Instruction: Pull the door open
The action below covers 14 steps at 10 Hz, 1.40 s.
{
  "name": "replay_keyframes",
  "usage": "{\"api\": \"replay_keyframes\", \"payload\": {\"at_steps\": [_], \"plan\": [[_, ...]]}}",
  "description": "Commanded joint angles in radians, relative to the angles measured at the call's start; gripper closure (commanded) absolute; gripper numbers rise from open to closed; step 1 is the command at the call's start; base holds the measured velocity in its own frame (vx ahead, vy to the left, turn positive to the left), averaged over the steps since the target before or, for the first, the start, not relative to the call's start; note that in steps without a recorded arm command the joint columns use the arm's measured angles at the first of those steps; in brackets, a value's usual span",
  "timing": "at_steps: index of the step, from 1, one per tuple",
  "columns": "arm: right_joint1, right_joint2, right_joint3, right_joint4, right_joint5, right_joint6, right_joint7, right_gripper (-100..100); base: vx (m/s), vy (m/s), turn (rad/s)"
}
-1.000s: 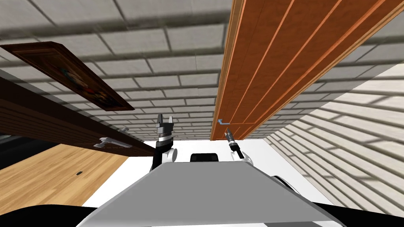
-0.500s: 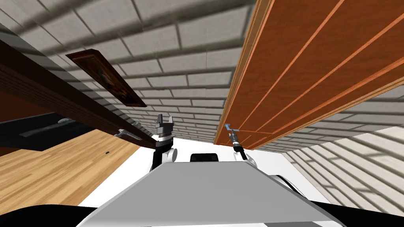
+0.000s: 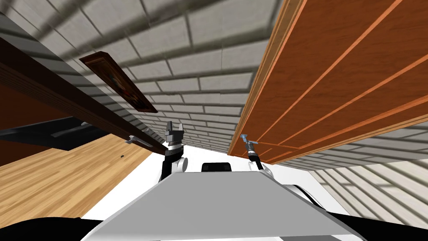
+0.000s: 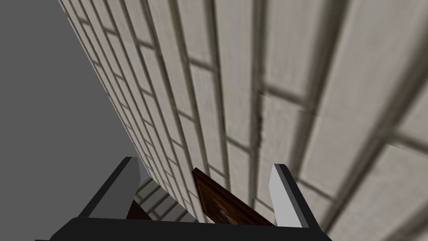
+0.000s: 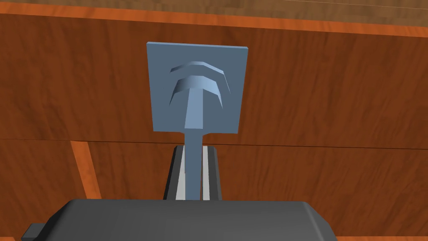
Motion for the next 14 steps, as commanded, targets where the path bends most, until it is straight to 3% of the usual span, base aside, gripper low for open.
{"api": "replay_keyframes", "payload": {"at_steps": [1, 4, 14], "plan": [[0.001, 0.001, 0.001, 0.001, 0.000, 0.001, 0.000, 100, -0.019, 0.009, 0.000], [0.001, 0.001, 0.001, 0.001, 0.000, 0.001, 0.000, 100, -0.004, 0.001, 0.000], [0.061, -0.079, 0.097, -0.017, 0.047, -0.064, -0.117, 100, -0.186, -0.050, 0.103]]}}
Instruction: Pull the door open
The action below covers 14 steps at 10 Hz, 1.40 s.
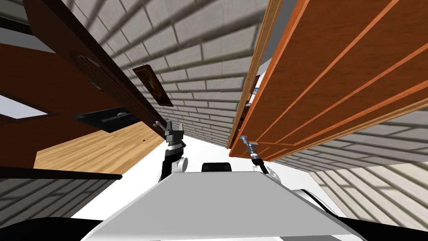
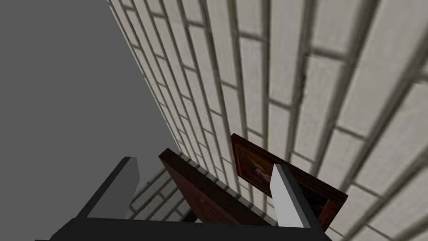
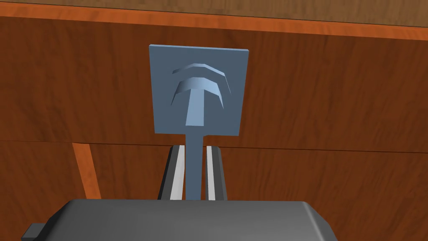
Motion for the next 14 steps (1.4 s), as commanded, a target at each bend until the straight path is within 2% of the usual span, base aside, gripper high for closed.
{"api": "replay_keyframes", "payload": {"at_steps": [1, 7, 9, 10, 11, 12, 14], "plan": [[0.000, 0.000, 0.000, 0.000, 0.000, 0.000, 0.000, 100, -0.088, -0.024, 0.029], [0.065, -0.058, 0.053, 0.007, 0.017, -0.099, -0.068, 100, -0.195, -0.055, 0.139], [0.080, -0.072, 0.064, 0.009, 0.021, -0.123, -0.084, 100, -0.180, -0.052, 0.084], [0.072, -0.064, 0.064, 0.013, 0.021, -0.114, -0.077, 100, -0.087, -0.022, 0.026], [0.091, -0.074, 0.074, 0.023, 0.023, -0.146, -0.090, 100, -0.154, -0.085, 0.234], [0.095, -0.077, 0.076, 0.024, 0.023, -0.154, -0.092, 100, -0.223, -0.105, 0.191], [0.114, -0.090, 0.085, 0.032, 0.023, -0.188, -0.103, 100, -0.199, -0.066, 0.160]]}}
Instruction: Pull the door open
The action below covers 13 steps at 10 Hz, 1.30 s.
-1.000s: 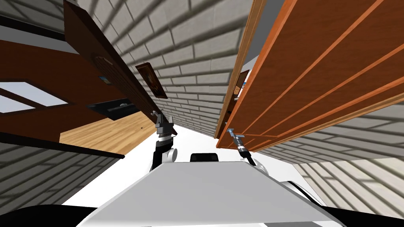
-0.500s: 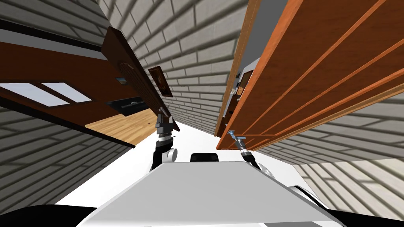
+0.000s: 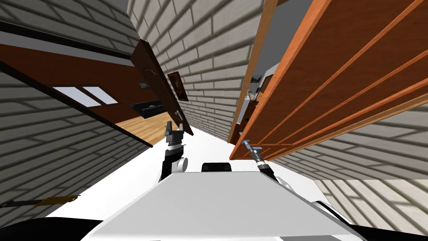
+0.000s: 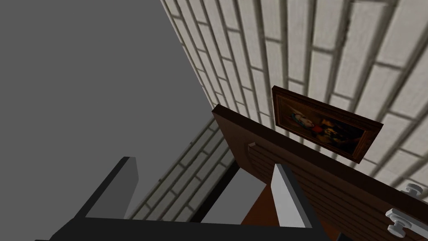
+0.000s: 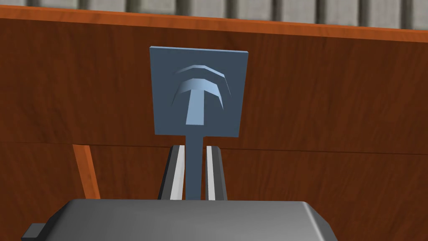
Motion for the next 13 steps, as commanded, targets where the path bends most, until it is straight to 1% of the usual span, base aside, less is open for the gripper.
{"api": "replay_keyframes", "payload": {"at_steps": [1, 4, 5, 6, 9, 13], "plan": [[0.021, -0.013, 0.005, 0.003, -0.002, -0.026, -0.009, 100, -0.167, -0.073, 0.164], [0.049, -0.031, 0.018, 0.014, -0.002, -0.075, -0.025, 100, -0.229, -0.062, 0.173], [0.038, -0.026, 0.017, 0.015, -0.001, -0.065, -0.021, 100, -0.108, -0.029, 0.035], [0.048, -0.028, 0.022, 0.026, 0.001, -0.087, -0.026, 100, -0.153, -0.058, 0.161], [0.062, -0.036, 0.028, 0.044, 0.000, -0.123, -0.033, 100, -0.227, -0.098, 0.213], [0.080, -0.046, 0.037, 0.068, 0.000, -0.172, -0.041, 100, -0.199, -0.074, 0.156]]}}
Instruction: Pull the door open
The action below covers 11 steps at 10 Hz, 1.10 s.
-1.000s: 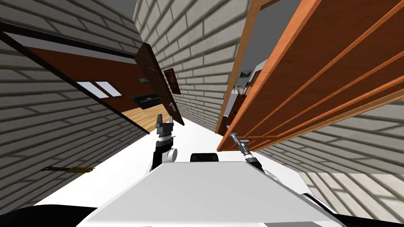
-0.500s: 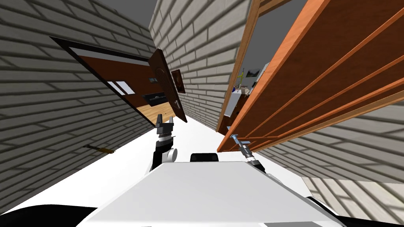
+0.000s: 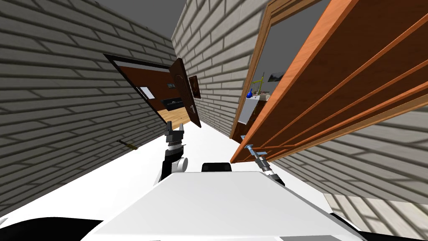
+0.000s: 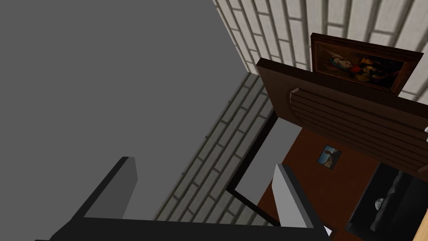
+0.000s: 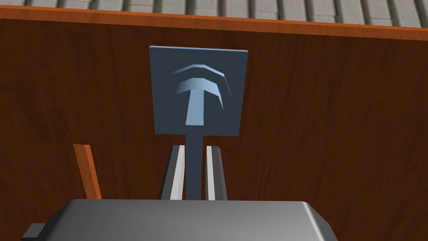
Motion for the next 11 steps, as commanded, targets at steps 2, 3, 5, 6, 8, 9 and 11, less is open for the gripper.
{"api": "replay_keyframes", "payload": {"at_steps": [2, 3, 5, 6, 8, 9, 11], "plan": [[0.009, -0.004, 0.001, -0.003, -0.001, -0.008, -0.003, 100, -0.147, -0.051, 0.089], [-0.008, 0.006, 0.001, -0.004, 0.005, 0.011, 0.003, 100, -0.142, -0.047, 0.090], [-0.033, 0.018, -0.002, -0.004, 0.010, 0.037, 0.011, 100, -0.205, -0.054, 0.112], [-0.045, 0.024, -0.004, -0.005, 0.012, 0.050, 0.015, 100, -0.202, -0.066, 0.094], [-0.058, 0.030, -0.006, -0.005, 0.015, 0.063, 0.019, 100, -0.183, -0.061, 0.060], [-0.058, 0.030, -0.006, -0.005, 0.015, 0.063, 0.019, 100, -0.025, 0.002, -0.028], [-0.086, 0.043, -0.010, -0.005, 0.020, 0.092, 0.027, 100, -0.138, -0.052, 0.096]]}}
